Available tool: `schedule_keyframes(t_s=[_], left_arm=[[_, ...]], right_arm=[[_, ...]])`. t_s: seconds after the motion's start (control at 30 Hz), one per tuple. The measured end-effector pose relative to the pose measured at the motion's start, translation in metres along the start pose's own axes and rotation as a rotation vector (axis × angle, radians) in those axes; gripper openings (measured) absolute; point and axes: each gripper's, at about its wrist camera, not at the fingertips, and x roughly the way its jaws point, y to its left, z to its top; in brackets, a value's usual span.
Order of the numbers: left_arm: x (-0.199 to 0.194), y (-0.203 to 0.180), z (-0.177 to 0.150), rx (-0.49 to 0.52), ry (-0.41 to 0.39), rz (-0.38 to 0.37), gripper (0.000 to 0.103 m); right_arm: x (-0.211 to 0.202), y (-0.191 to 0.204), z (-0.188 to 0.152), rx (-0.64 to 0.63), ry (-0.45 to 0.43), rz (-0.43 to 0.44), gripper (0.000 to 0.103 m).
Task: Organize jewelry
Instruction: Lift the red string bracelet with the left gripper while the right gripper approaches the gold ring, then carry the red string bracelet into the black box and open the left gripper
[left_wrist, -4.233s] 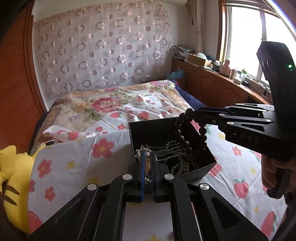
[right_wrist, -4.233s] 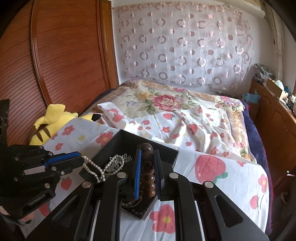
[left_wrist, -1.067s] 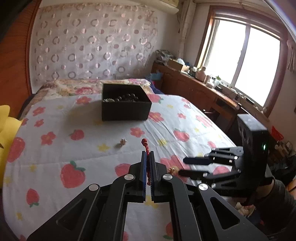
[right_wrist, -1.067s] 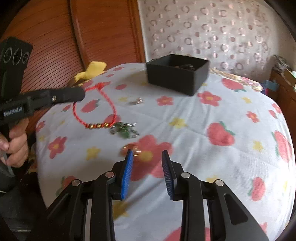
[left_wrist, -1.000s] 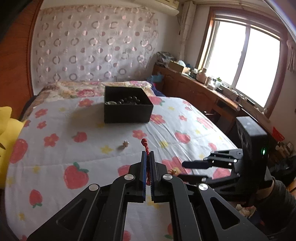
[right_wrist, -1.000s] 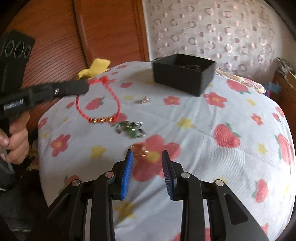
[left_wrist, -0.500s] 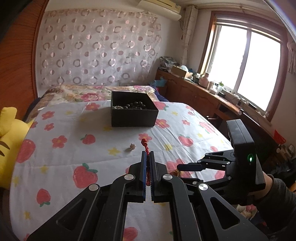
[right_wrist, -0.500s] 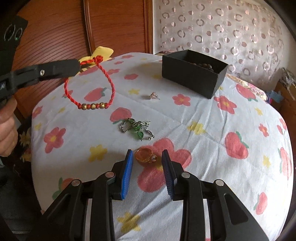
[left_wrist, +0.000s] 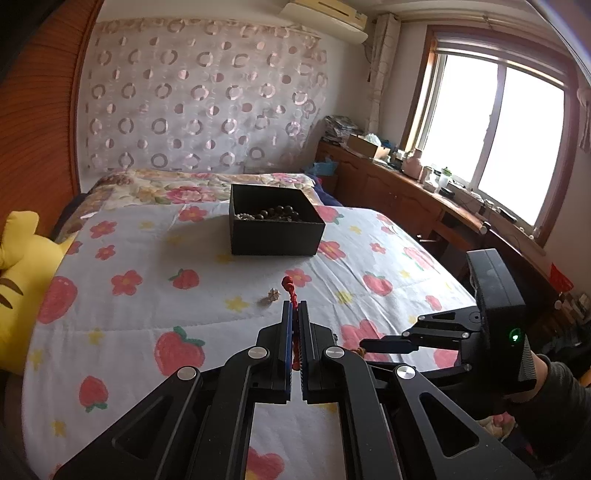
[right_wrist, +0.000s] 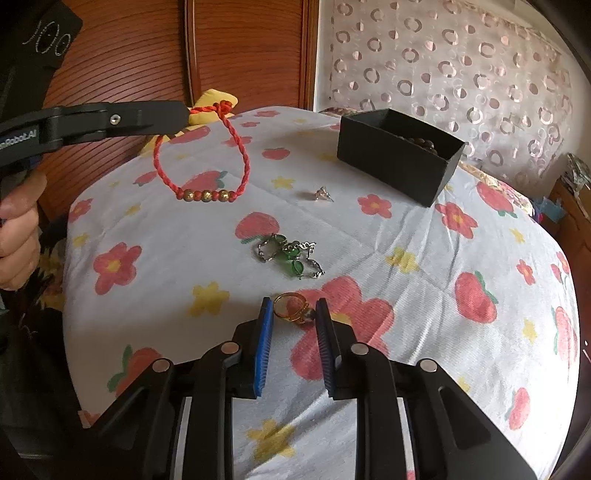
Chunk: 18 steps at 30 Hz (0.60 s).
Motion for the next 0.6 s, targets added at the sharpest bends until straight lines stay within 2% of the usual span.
schedule_keyframes(t_s=[0.4,0.6], left_arm=[[0.002,0.006,0.012,0.016,-0.019,0.03,0.002],[0.009,0.011,0.021,0.028,-0.02,0.048,0.002]], right_arm=[[-0.012,-0.015,0.022,0.019,-0.059,-0.012,0.025],[-0.012,-0.033,0.044,0.032,-0.087,-0.039,0.025]])
